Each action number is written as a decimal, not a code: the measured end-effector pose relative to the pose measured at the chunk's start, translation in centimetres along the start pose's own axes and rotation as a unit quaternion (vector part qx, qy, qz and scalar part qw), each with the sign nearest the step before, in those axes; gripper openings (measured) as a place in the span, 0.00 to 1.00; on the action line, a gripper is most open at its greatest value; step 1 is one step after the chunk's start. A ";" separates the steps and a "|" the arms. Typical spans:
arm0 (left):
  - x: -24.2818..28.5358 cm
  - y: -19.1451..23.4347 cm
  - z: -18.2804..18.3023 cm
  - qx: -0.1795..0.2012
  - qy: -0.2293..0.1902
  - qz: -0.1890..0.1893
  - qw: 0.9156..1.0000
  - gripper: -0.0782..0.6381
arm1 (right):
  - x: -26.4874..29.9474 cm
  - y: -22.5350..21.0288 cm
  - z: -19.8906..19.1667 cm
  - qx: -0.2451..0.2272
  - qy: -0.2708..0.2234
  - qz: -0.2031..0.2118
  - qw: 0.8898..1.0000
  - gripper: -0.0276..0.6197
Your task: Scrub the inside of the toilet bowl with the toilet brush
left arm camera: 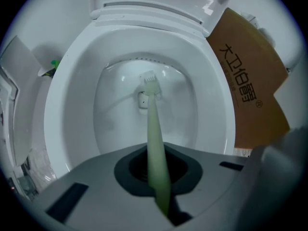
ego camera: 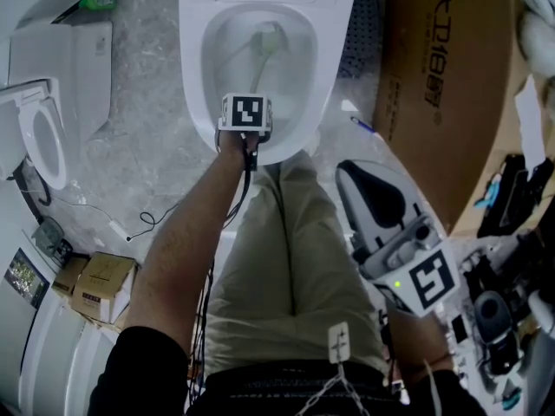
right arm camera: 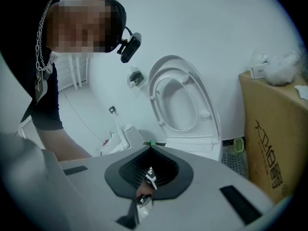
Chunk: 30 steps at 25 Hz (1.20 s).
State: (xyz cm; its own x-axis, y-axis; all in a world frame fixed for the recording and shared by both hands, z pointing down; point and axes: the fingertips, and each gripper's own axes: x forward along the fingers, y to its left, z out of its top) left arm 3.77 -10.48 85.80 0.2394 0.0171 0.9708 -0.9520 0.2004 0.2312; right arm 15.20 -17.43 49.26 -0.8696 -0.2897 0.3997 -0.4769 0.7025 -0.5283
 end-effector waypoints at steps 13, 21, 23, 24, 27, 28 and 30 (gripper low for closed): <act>-0.1 -0.7 -3.4 0.178 0.051 0.028 0.982 0.11 | 1.0 2.9 -0.2 0.003 -0.006 0.012 1.000 0.05; -0.5 0.3 -6.8 0.280 0.121 0.058 0.951 0.11 | 0.8 4.6 -0.5 -0.003 -0.004 0.016 1.000 0.05; -0.7 0.3 -7.5 0.266 0.128 0.048 0.954 0.11 | 0.9 5.1 -0.6 -0.004 -0.004 0.017 1.000 0.05; -0.8 0.4 -7.8 0.258 0.133 0.044 0.956 0.11 | 0.9 5.4 -0.6 -0.005 -0.004 0.019 1.000 0.05; -1.3 1.0 -8.4 0.240 0.145 0.036 0.959 0.11 | 0.9 6.0 -0.6 -0.008 -0.005 0.022 1.000 0.05; -1.4 1.3 -8.4 0.236 0.147 0.036 0.960 0.11 | 0.9 6.1 -0.6 -0.009 -0.005 0.022 1.000 0.05; -1.8 2.2 -8.5 0.230 0.150 0.039 0.961 0.11 | 0.9 6.4 -0.7 -0.009 -0.005 0.021 1.000 0.05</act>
State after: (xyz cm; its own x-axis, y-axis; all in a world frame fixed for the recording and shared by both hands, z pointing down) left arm 2.83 -1.73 84.02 0.1426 0.3098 0.9400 -0.9361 -0.2664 0.2298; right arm 11.46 -12.78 46.74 -0.8906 -0.2662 0.3688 -0.4370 0.7259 -0.5312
